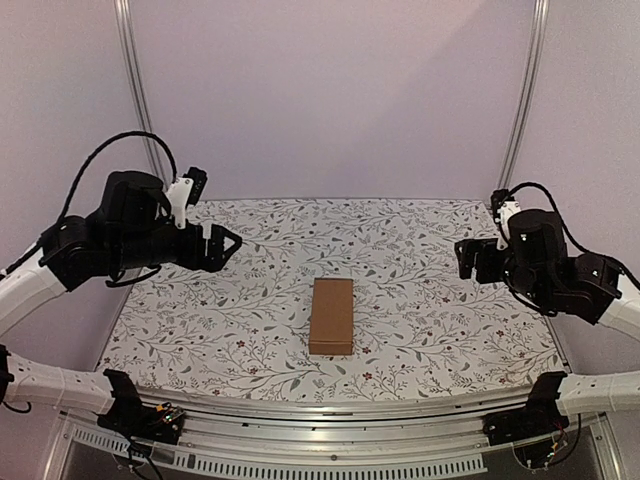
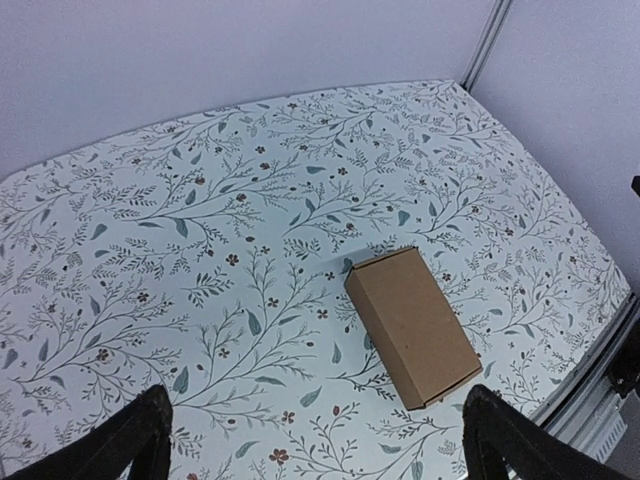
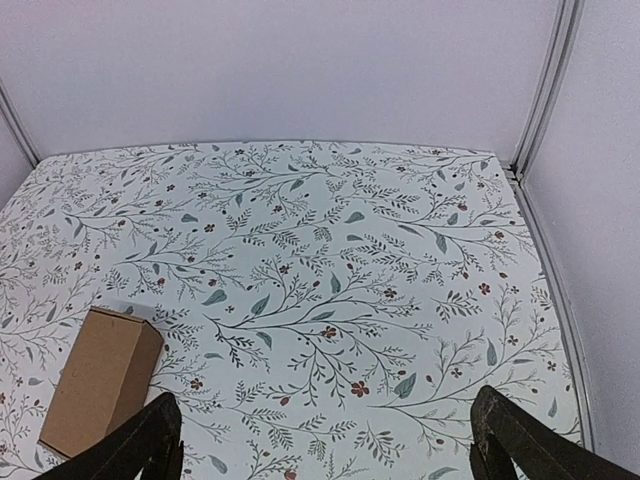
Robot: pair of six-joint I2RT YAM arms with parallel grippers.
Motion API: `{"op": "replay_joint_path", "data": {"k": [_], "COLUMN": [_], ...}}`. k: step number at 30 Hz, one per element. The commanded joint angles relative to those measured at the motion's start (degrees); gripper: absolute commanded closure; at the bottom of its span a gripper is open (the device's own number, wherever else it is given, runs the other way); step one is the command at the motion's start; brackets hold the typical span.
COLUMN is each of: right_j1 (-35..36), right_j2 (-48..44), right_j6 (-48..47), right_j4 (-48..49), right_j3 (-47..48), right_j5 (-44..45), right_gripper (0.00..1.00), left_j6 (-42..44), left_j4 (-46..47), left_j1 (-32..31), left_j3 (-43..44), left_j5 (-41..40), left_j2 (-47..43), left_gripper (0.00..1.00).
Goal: Fold the paper box
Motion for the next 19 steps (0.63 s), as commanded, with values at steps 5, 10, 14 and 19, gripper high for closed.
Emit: {"op": "replay_joint_path", "data": {"k": [5,10,14,19], "right_j1": [-0.3,-0.2,-0.3,-0.3], "right_j2": [-11.3,-14.0,-14.0,-12.8], "right_j6": [-3.4,-2.7,-1.6,-0.9], "right_j4": [-6.0,-6.9,-7.8,-8.1], "right_j3": [-2.5,-3.1,-3.5,-3.2], "right_j5": [3.6,3.2,3.1,3.2], "right_gripper": [0.01,0.01,0.01,0.01], "left_j6": [7.3,8.1,8.2,8.1], "left_j4": [-4.1,-0.2,-0.3,-0.6], "left_j1": [0.6,0.7,0.9,1.0], "left_j3": [-3.1,-8.6,-9.3,-9.2], "left_j5": [-0.3,-0.8,-0.2,0.1], "left_j2": [-12.6,-16.4,-16.2,-15.2], "left_gripper": [0.0,0.01,0.0,0.01]}}
